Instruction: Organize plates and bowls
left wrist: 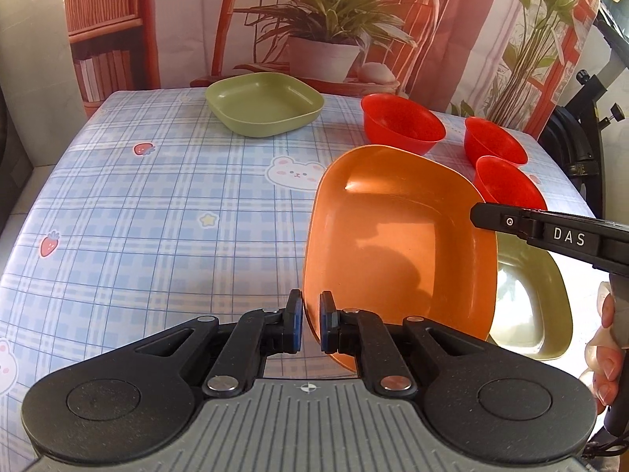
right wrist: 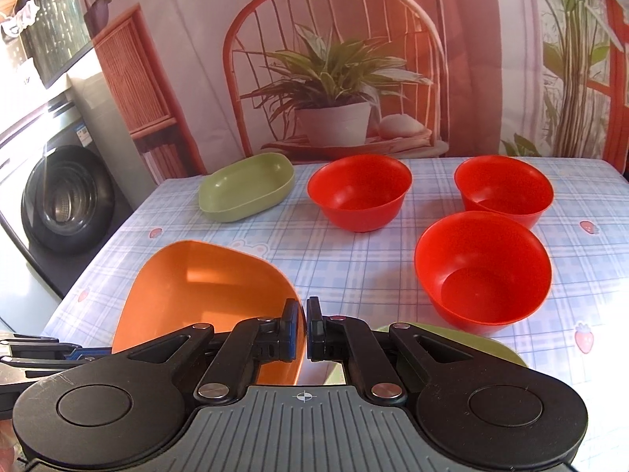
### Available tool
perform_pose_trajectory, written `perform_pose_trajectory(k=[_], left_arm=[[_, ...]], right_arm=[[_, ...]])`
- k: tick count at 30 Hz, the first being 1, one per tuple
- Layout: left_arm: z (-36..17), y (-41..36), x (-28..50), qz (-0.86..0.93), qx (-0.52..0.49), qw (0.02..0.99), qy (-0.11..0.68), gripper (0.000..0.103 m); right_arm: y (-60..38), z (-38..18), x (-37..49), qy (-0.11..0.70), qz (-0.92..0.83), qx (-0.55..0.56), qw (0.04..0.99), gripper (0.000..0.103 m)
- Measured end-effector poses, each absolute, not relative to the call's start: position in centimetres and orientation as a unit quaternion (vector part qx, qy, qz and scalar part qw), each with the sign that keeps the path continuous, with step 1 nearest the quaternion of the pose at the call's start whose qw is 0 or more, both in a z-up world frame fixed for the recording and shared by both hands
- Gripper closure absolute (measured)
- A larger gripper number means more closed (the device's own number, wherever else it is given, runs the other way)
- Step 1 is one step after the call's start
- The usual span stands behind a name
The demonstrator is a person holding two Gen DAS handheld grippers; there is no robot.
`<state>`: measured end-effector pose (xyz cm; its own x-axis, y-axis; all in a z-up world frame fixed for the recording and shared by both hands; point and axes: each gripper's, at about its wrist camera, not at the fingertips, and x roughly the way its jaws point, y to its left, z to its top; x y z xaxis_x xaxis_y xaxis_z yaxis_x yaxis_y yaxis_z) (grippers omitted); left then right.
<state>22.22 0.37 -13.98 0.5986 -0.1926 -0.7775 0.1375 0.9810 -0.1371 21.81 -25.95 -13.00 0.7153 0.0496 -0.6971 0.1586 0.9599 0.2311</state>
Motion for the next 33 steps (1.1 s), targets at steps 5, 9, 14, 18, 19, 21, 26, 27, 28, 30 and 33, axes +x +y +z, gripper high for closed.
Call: perform_pose_trajectory(k=[5, 9, 14, 18, 19, 21, 26, 27, 28, 30, 33], left_arm=[[-13.2, -1.9, 22.2, -0.127, -0.019, 0.891, 0.435, 0.094], [-13.0, -4.5, 22.1, -0.157, 0.001, 0.886, 0.436, 0.094], [-13.5, -7.3, 22.1, -0.198, 0.008, 0.867, 0.457, 0.093], [-14.5, -9.8, 22.1, -0.225, 0.033, 0.856, 0.465, 0.092], [-14.7, -10.4, 22.0, -0.229, 0.037, 0.853, 0.468, 0.092], [-15.2, -11.6, 21.8, -0.233, 0.045, 0.849, 0.472, 0.091], [-16.5, -12.5, 22.8, -0.23, 0.059, 0.84, 0.488, 0.091], [-16.6, -12.6, 22.8, -0.229, 0.059, 0.839, 0.49, 0.091], [-16.8, -12.7, 22.9, -0.229, 0.059, 0.838, 0.492, 0.091], [-17.0, -12.8, 23.1, -0.226, 0.06, 0.837, 0.494, 0.091], [-17.0, -12.7, 23.1, -0.225, 0.065, 0.837, 0.494, 0.091]], right_arm=[[-28.4, -12.4, 19.9, 0.363, -0.056, 0.152, 0.918, 0.099], [-30.4, -12.0, 17.9, 0.356, -0.083, 0.151, 0.918, 0.098], [-32.8, -11.9, 15.8, 0.356, -0.115, 0.154, 0.915, 0.098], [-34.8, -12.4, 14.4, 0.357, -0.135, 0.166, 0.909, 0.098], [-35.1, -12.5, 14.2, 0.357, -0.139, 0.168, 0.908, 0.098], [-35.6, -13.1, 13.9, 0.36, -0.145, 0.173, 0.905, 0.098], [-36.0, -14.2, 13.8, 0.368, -0.15, 0.177, 0.901, 0.098], [-36.0, -14.4, 13.9, 0.37, -0.15, 0.177, 0.9, 0.098], [-36.0, -14.6, 13.9, 0.372, -0.151, 0.178, 0.899, 0.098], [-36.0, -15.0, 13.9, 0.374, -0.152, 0.18, 0.897, 0.098], [-36.1, -15.5, 13.9, 0.377, -0.156, 0.184, 0.894, 0.098]])
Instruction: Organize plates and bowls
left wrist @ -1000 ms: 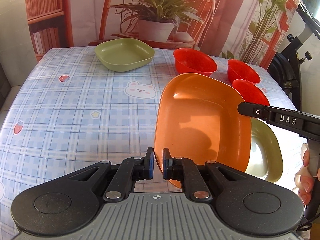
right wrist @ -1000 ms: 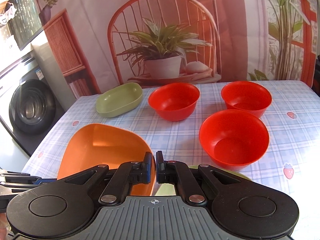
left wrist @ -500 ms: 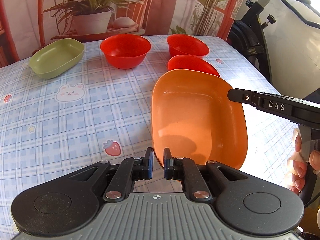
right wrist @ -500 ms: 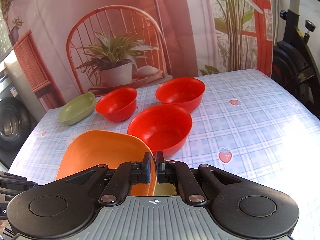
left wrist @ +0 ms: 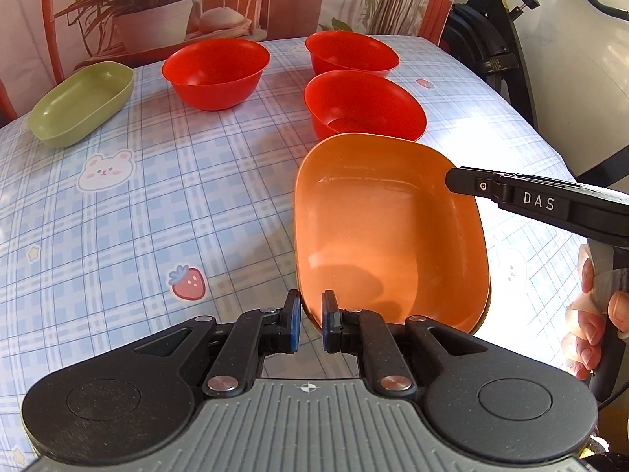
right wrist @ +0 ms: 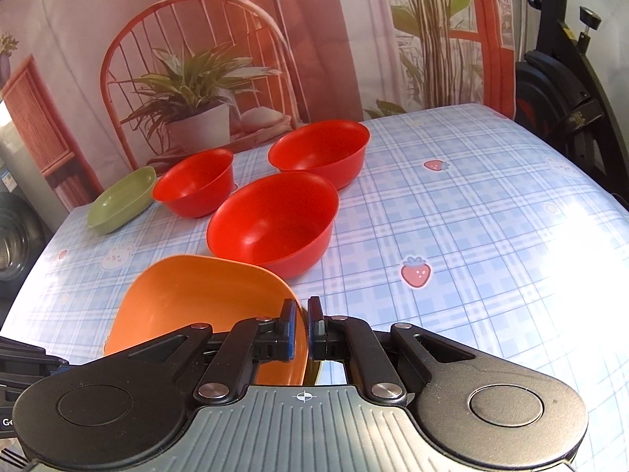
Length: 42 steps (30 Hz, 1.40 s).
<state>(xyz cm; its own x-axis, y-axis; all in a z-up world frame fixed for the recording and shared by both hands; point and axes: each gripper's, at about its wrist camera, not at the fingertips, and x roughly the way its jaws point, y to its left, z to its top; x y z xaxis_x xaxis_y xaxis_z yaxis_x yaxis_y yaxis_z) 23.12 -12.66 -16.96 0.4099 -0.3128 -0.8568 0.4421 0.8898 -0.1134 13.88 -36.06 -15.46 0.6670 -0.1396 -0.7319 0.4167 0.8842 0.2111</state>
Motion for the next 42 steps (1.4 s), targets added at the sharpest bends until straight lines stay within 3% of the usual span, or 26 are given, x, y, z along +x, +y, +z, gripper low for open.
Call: perform_pose_trajectory(k=[11, 19, 28, 42], left_arm=[[-16.6, -12.3, 23.0, -0.227, 0.05, 0.84, 0.49, 0.086], [-16.2, -11.6, 23.3, -0.209, 0.038, 0.853, 0.476, 0.085], [-16.7, -10.8, 23.9, -0.198, 0.013, 0.855, 0.478, 0.07], [-13.2, -7.6, 24.2, -0.199, 0.018, 0.882, 0.427, 0.07]], right_arm=[[-36.1, -16.0, 13.8, 0.385, -0.164, 0.18, 0.89, 0.097], [-35.9, -16.3, 13.9, 0.392, -0.172, 0.166, 0.888, 0.091], [-37.0, -18.1, 13.4, 0.404, -0.171, 0.2, 0.876, 0.087], [-35.8, -14.4, 14.0, 0.375, -0.155, 0.195, 0.893, 0.083]])
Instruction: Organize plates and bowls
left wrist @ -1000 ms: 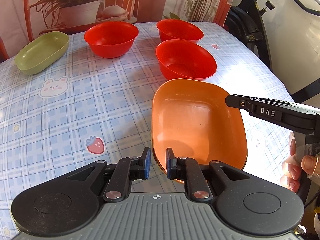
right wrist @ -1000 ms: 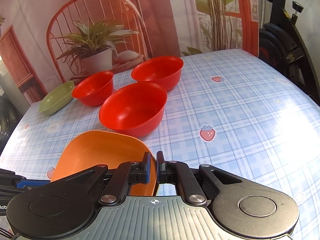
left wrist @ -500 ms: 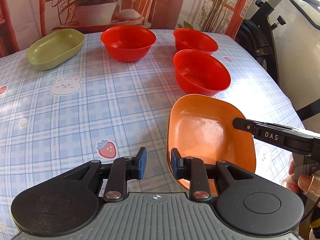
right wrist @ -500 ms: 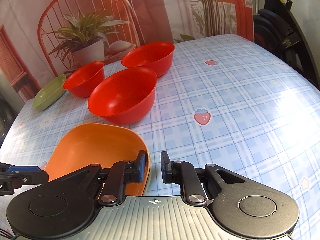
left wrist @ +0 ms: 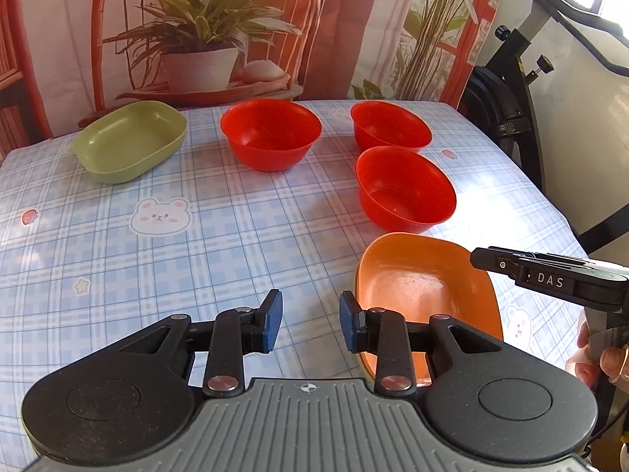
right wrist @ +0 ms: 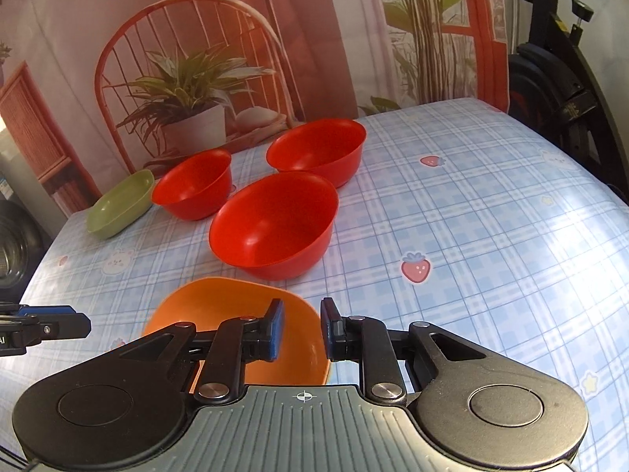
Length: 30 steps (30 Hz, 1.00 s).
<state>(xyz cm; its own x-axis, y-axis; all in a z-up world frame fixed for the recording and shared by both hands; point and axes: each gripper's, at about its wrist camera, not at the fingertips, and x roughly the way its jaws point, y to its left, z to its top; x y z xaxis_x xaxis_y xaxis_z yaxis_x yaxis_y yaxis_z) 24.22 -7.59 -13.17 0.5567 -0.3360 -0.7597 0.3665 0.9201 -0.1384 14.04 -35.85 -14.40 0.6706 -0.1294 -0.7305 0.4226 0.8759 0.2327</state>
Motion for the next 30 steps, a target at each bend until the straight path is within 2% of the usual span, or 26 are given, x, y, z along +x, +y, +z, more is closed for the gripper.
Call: perform_pose_trajectory(k=[11, 19, 24, 30], left_arm=[[-7.5, 4.3, 29.2, -0.088, -0.029, 0.933, 0.347, 0.07], [-5.7, 9.3, 34.5, -0.031, -0.02, 0.948, 0.315, 0.07], [-6.7, 9.4, 38.7, -0.025, -0.013, 0.952, 0.306, 0.067], [-11.6, 8.9, 42.9, -0.018, -0.062, 0.939, 0.337, 0.067]], right_arm=[[-31.0, -9.7, 21.6, 0.351, -0.063, 0.157, 0.921, 0.083], [-26.1, -7.8, 31.6, 0.335, 0.009, 0.114, 0.935, 0.084], [-24.7, -9.9, 39.3, 0.349, 0.01, 0.083, 0.934, 0.084], [-24.5, -14.4, 46.7, 0.395, 0.002, 0.065, 0.917, 0.084]])
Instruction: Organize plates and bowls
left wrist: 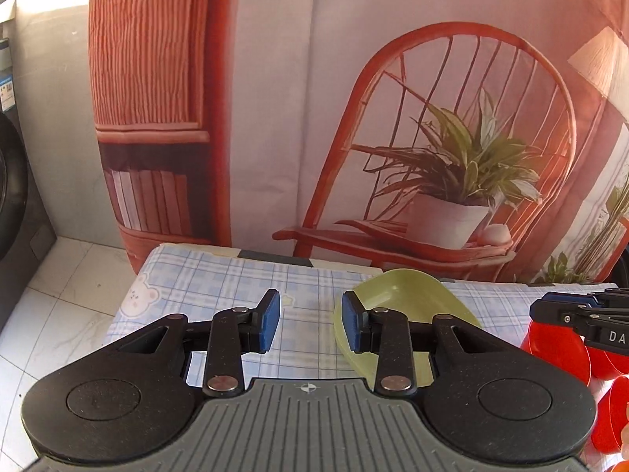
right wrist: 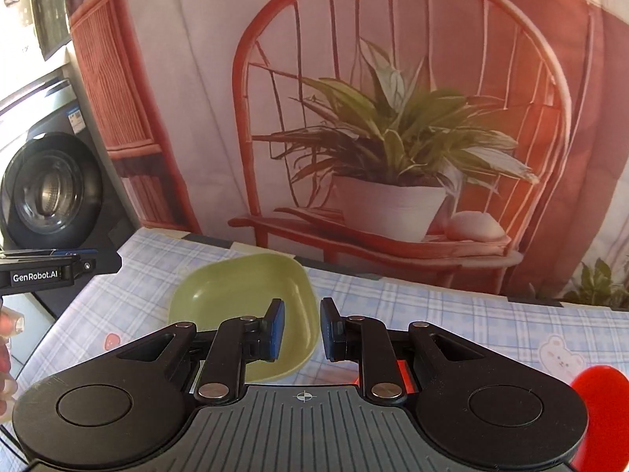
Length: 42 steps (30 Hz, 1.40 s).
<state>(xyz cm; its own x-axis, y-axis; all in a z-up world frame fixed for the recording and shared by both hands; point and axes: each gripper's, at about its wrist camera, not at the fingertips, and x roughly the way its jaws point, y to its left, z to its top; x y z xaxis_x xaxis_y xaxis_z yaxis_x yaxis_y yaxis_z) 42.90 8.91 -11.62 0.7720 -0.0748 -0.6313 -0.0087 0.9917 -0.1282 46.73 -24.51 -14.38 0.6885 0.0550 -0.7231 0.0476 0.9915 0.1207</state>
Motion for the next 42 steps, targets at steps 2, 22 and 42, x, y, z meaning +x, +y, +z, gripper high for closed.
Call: perform_pose_trajectory(k=[2, 22, 42], left_arm=[[-12.8, 8.6, 43.7, -0.02, -0.075, 0.934, 0.35, 0.067], [-17.3, 7.6, 44.5, -0.047, -0.113, 0.91, 0.397, 0.091], [-11.8, 7.7, 34.7, -0.096, -0.056, 0.916, 0.385, 0.092]], right_arm=[[-24.7, -15.6, 48.2, 0.406, -0.004, 0.074, 0.911, 0.084], [-24.3, -20.6, 51.7, 0.468, -0.025, 0.077, 0.88, 0.099], [-22.2, -14.8, 38.3, 0.441, -0.014, 0.146, 0.885, 0.099]])
